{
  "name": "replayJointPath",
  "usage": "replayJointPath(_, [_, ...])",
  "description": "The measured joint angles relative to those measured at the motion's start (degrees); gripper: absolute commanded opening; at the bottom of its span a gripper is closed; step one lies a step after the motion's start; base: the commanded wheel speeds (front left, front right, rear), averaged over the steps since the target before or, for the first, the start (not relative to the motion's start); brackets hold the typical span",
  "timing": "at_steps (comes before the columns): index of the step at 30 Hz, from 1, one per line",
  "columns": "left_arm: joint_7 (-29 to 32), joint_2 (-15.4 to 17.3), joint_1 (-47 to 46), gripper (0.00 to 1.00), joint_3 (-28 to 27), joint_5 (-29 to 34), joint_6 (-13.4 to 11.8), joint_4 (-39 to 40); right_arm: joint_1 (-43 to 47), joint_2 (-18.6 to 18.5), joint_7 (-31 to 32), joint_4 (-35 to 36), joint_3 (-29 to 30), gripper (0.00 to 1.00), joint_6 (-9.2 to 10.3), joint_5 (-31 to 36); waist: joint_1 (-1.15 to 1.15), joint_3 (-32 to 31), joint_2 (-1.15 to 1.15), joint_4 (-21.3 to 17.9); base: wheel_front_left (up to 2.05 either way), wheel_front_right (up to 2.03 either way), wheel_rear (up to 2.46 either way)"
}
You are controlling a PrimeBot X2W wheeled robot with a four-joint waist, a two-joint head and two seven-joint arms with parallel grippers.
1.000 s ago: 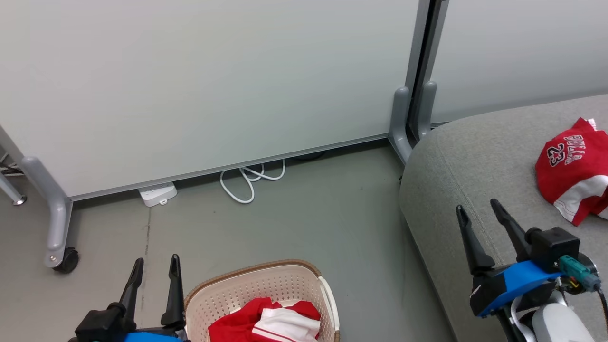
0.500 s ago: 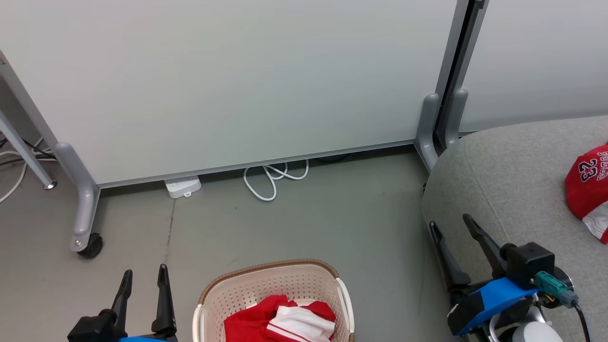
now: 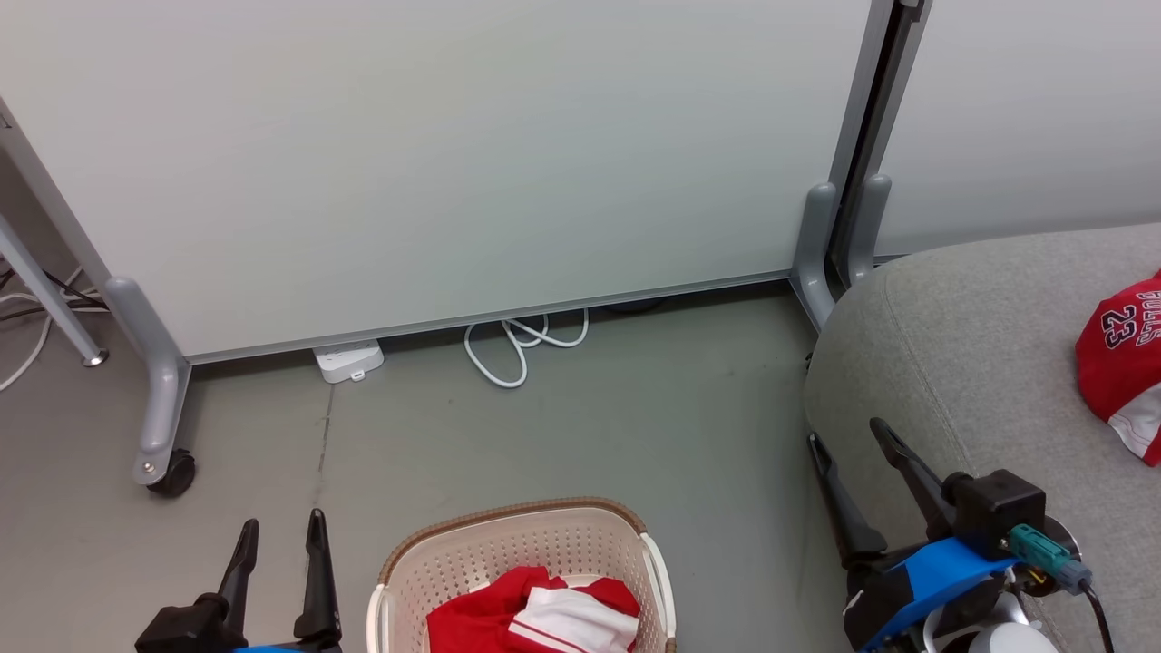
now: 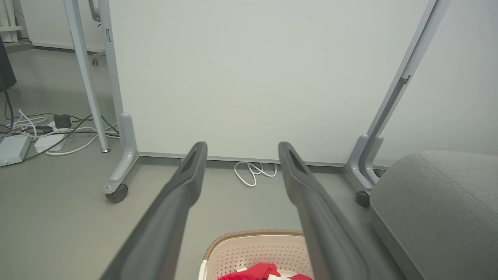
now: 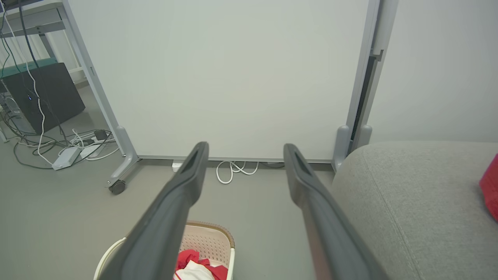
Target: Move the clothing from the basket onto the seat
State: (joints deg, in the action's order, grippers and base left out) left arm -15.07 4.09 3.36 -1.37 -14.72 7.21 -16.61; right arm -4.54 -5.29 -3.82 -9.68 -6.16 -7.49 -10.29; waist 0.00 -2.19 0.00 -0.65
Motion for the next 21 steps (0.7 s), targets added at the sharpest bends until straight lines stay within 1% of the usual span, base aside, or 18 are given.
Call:
replayJointPath(6, [0.0, 0.51, -0.08, 1.0, 2.13, -0.01, 0.0, -1.05, -0.77, -0.55, 0.55, 1.2, -1.08, 1.0, 0.0, -0.43, 0.0, 1.46, 0.0, -0.89, 0.0, 0.0, 0.0])
replayJointPath(10, [0.0, 1.23, -2.41, 1.0, 4.25, -0.03, 0.01, -1.9, -2.8, -1.34, 1.04, 3.33, -1.69, 1.0, 0.0, -0.45, 0.0, 4.18, 0.0, -1.65, 0.0, 0.0, 0.0])
replayJointPath(15, [0.0, 2.47, -8.79, 1.0, 8.56, -1.03, 0.01, -5.15, -7.8, -2.09, 1.23, 6.7, -2.27, 1.0, 0.0, -0.44, 0.01, 10.38, 0.0, -2.79, 0.0, 0.0, 0.0])
replayJointPath(21, [0.01, 6.41, -20.19, 1.0, 16.42, -2.34, 0.19, -13.03, -15.21, -2.26, 0.68, 9.57, -2.99, 1.0, 0.0, -0.45, 0.02, 20.49, 0.0, -4.38, 0.0, 0.0, 0.0])
